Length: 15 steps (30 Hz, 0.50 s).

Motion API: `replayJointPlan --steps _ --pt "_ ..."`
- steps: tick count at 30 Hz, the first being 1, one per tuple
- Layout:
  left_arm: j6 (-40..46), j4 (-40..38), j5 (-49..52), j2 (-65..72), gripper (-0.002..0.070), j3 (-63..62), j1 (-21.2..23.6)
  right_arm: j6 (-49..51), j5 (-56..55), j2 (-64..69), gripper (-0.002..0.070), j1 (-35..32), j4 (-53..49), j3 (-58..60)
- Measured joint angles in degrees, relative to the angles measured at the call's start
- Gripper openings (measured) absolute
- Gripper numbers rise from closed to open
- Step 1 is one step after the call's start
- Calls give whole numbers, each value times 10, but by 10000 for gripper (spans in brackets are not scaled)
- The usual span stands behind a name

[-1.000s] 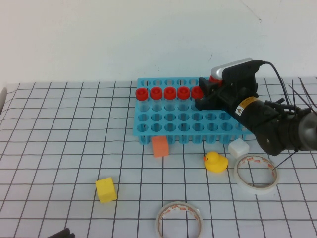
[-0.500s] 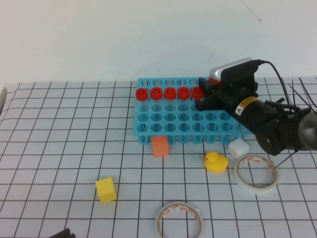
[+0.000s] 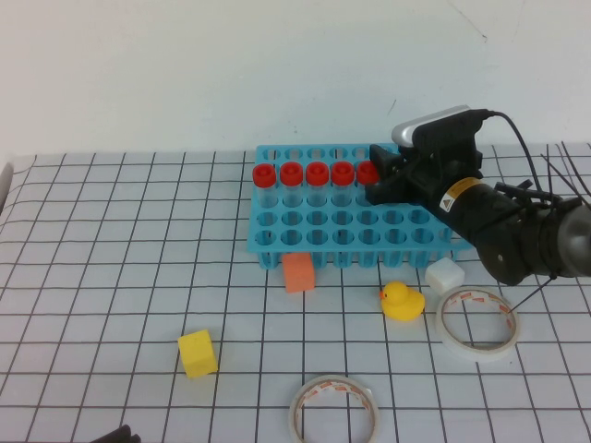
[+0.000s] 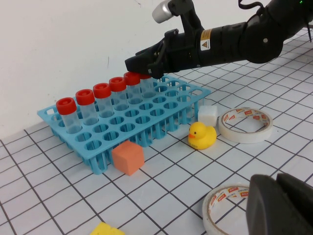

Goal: Place the test tubes

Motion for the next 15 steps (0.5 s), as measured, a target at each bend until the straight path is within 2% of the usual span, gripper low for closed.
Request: replayJointPlan --steps 6,10,13,15 --pt "0 0 0 0 -1 0 0 0 4 -2 386 0 8 0" --pt "0 0 0 0 -1 0 0 10 44 -24 379 0 6 2" --pt "0 0 0 0 -1 0 0 47 93 -71 321 0 -1 15" --pt "0 0 0 0 -1 0 0 68 108 -128 230 0 -11 41"
